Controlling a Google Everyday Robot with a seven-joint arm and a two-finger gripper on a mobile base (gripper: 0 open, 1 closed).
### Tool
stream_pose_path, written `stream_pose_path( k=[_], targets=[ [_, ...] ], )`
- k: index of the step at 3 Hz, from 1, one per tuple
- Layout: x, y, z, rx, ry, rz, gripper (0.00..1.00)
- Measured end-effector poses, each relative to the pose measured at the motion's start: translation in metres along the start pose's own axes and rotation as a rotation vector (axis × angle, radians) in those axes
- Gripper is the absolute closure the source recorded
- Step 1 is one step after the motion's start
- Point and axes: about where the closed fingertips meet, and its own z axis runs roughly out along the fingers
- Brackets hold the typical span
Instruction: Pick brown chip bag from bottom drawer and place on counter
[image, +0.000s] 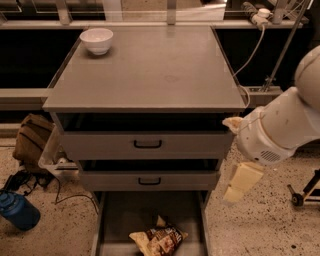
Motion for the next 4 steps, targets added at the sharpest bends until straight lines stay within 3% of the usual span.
stream_pose_path(
  k=[1,2,3,4],
  targets=[
    [0.004,0.022,0.071,-0.086,-0.070,0.013,0.00],
    [0.006,0.033,0.143,-0.113,-0.128,0.036,0.00],
    [0.006,0.021,0.150,-0.059,-0.143,0.046,0.00],
    [0.006,0.021,0.150,-0.058,-0.143,0.045,0.00]
  ],
)
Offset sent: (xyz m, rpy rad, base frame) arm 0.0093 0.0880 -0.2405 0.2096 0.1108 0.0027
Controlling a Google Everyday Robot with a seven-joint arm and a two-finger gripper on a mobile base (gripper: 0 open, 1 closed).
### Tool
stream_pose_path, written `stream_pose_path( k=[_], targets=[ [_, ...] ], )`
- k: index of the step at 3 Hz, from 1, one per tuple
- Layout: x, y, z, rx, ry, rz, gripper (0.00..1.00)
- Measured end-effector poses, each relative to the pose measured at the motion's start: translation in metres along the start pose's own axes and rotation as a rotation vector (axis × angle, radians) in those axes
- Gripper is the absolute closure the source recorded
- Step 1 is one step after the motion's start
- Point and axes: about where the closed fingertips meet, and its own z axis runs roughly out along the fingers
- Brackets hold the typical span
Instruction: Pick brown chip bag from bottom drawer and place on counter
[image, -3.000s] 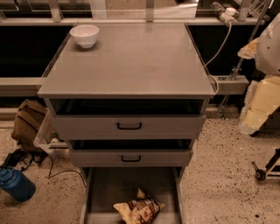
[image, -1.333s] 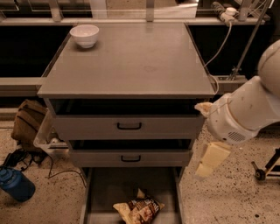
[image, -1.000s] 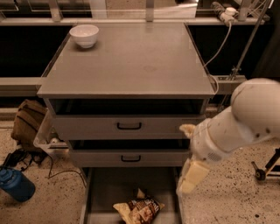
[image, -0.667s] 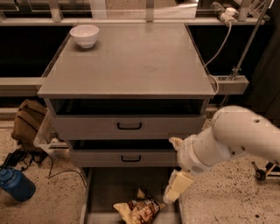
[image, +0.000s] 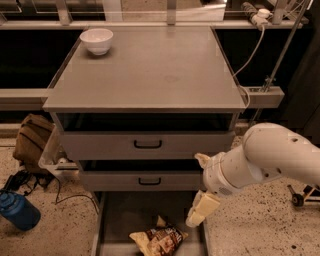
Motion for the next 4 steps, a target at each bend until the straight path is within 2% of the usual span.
stream_pose_path(
  k=[1,2,3,4],
  targets=[
    [0.002,0.002,0.014,-0.010,-0.010,-0.004,0.00],
    [0.018,0.021,0.080,-0.067,-0.002,-0.018,0.00],
    [0.048,0.035,0.155,-0.089,0.057,-0.030,0.00],
    [0.060,0.031,0.193,-0.035,0.098,-0.029,0.00]
  ],
)
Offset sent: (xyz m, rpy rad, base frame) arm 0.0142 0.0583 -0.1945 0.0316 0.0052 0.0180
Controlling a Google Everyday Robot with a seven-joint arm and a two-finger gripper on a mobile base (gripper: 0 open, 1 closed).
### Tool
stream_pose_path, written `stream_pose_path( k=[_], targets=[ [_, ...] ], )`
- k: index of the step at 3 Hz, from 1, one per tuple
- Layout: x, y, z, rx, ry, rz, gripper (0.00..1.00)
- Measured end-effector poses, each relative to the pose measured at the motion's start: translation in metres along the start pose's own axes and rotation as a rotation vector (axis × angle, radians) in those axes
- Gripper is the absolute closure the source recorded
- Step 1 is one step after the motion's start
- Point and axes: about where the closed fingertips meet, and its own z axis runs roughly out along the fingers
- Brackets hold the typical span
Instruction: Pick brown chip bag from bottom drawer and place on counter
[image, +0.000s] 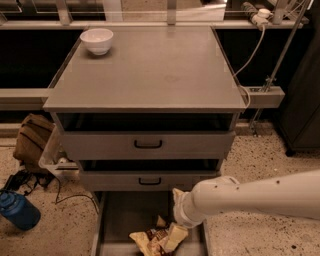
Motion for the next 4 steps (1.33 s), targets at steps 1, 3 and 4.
stream_pose_path(
  k=[1,3,4],
  targets=[
    [-0.014,-0.012,0.007,0.046,-0.025,0.005,0.00],
    [-0.004,-0.009,0.031,0.038,-0.073,0.025,0.00],
    [-0.021,-0.031,0.060,0.102,-0.241,0.008,0.00]
  ],
)
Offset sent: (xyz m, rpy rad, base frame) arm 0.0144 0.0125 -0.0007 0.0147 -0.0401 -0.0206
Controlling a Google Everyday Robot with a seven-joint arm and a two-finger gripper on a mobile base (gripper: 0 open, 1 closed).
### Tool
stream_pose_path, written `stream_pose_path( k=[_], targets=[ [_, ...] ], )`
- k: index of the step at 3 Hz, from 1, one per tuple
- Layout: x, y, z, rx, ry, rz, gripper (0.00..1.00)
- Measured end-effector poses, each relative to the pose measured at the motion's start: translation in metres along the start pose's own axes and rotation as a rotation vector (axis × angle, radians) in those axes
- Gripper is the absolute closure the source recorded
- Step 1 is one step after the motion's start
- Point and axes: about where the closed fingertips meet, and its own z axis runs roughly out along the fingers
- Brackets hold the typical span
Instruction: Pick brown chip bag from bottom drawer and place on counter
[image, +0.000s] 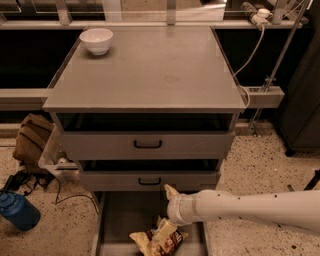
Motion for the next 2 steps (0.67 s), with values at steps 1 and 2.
stream_pose_path(
  k=[1,2],
  targets=[
    [-0.011,-0.012,0.015,0.034,-0.161,-0.035,0.00],
    [0.026,0.013,0.037,-0.004,-0.219,0.027,0.00]
  ],
)
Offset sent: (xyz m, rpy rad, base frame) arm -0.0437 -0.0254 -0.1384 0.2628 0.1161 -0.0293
